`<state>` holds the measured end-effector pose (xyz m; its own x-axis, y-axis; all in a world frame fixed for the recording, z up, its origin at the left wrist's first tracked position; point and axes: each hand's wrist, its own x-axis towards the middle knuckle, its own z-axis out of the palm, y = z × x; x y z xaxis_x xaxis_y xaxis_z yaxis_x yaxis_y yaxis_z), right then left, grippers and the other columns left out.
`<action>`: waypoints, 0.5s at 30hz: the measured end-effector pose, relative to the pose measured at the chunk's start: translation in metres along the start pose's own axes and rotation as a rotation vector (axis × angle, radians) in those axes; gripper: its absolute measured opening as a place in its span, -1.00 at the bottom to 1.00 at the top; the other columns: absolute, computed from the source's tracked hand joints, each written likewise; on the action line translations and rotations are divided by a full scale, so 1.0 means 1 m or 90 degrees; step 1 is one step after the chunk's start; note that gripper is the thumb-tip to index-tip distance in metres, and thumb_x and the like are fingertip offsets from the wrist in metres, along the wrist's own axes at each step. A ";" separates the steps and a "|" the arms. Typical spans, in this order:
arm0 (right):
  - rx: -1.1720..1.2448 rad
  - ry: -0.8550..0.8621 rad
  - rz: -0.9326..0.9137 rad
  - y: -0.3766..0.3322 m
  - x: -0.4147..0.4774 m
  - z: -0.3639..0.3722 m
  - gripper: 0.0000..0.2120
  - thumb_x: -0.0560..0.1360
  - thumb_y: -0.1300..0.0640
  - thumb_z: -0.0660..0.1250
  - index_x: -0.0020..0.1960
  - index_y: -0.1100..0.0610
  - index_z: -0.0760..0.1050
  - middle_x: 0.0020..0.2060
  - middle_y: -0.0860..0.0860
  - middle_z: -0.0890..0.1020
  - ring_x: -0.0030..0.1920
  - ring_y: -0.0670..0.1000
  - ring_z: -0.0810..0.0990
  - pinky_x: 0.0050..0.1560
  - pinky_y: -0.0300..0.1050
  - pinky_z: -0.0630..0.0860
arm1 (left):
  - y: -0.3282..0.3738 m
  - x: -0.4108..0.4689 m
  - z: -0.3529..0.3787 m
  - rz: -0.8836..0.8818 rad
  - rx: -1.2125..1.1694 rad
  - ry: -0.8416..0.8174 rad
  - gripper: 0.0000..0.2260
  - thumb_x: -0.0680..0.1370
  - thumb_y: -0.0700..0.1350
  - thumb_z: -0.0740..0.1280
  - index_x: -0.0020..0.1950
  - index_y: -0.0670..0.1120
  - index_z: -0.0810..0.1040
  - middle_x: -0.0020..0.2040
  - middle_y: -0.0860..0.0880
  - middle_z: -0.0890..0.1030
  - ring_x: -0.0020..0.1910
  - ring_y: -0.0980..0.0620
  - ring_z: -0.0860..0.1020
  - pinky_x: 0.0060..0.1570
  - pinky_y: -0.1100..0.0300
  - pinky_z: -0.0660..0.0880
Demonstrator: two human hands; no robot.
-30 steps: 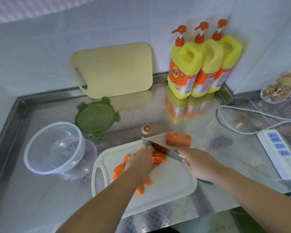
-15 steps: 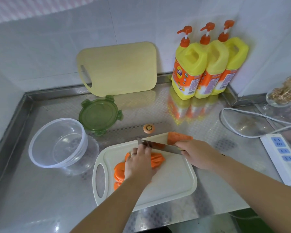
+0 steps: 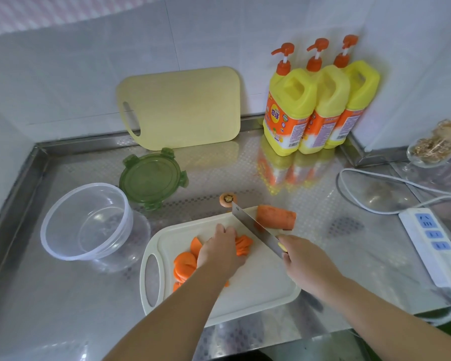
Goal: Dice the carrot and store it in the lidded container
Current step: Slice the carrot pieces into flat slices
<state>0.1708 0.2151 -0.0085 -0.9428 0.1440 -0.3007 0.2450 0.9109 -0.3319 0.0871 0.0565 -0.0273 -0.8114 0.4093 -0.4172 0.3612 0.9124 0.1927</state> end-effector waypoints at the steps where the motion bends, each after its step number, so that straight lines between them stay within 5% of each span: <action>1: 0.002 0.001 0.004 -0.003 -0.001 0.002 -0.80 0.58 0.19 0.08 0.16 0.06 0.38 0.03 -0.01 0.52 0.07 0.05 0.51 -0.07 -0.13 0.37 | 0.002 0.000 0.002 -0.010 -0.011 0.001 -0.52 0.52 0.11 0.32 0.33 -0.09 0.30 0.23 -0.06 0.34 0.15 -0.07 0.52 0.04 0.14 0.43; 4: 0.005 0.001 0.003 -0.012 -0.004 0.006 -0.69 0.59 0.18 0.06 0.32 0.07 0.33 0.10 -0.02 0.50 0.09 0.01 0.51 -0.04 -0.19 0.37 | 0.007 -0.002 0.007 -0.047 -0.056 0.005 -0.52 0.52 0.11 0.33 0.31 -0.10 0.29 0.23 -0.06 0.33 0.13 -0.08 0.53 0.01 0.10 0.47; 8: -0.002 -0.007 -0.023 -0.021 -0.011 0.006 -0.69 0.59 0.19 0.05 0.31 0.04 0.32 0.07 -0.03 0.50 0.04 0.01 0.52 -0.03 -0.15 0.44 | 0.006 -0.005 0.009 -0.061 -0.046 0.024 -0.52 0.52 0.13 0.31 0.31 -0.09 0.27 0.23 -0.05 0.32 0.10 -0.09 0.56 -0.14 0.11 0.44; 15: -0.038 -0.018 -0.041 -0.023 -0.017 0.003 -0.67 0.59 0.18 0.05 0.34 0.01 0.29 0.09 -0.03 0.48 0.02 0.04 0.53 -0.05 -0.11 0.44 | 0.005 -0.006 0.010 -0.069 -0.077 0.033 -0.49 0.52 0.11 0.32 0.34 -0.11 0.27 0.23 -0.07 0.33 0.10 -0.10 0.56 -0.05 0.11 0.49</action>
<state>0.1821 0.1907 0.0018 -0.9491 0.0737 -0.3062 0.1692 0.9394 -0.2982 0.0979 0.0586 -0.0327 -0.8665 0.3055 -0.3948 0.2159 0.9424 0.2556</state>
